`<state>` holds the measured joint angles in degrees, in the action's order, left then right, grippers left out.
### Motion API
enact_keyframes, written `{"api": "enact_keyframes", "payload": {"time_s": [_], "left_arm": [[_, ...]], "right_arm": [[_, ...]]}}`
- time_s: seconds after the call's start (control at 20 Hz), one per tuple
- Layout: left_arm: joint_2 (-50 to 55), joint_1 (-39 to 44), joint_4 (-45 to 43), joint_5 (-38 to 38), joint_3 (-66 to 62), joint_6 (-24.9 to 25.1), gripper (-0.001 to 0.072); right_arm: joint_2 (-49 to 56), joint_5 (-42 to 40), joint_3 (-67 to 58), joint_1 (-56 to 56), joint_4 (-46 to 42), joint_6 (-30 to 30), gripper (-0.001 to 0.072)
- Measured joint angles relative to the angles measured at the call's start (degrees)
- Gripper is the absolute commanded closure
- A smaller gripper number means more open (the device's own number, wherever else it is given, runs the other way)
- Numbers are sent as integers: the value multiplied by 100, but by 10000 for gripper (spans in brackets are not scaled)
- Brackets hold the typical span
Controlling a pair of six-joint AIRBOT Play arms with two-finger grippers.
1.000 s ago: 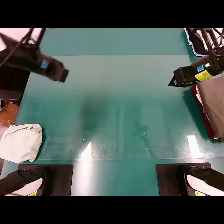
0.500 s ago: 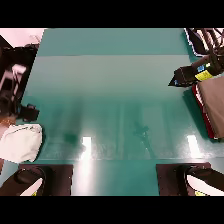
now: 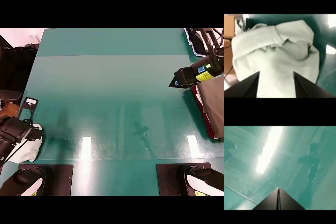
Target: Fold the shirts.
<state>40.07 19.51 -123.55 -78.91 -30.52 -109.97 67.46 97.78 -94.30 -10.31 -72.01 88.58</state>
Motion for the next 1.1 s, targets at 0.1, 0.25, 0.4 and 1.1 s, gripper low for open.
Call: {"api": "enact_keyframes", "payload": {"time_s": [0.1,0.25,0.4,1.1], "left_arm": [[151,-111,-66,286,122,-52,201],[420,-640,-92,616,205,-85,205],[553,-1034,-72,699,186,-79,682],[741,-1268,4201,1202,-5128,2170,685]], "right_arm": [[0,72,0,0,0,-7,693],[-2,186,0,0,2,-13,693],[-4,234,0,0,2,-15,693],[-9,-223,-24,0,2,-15,693]]}}
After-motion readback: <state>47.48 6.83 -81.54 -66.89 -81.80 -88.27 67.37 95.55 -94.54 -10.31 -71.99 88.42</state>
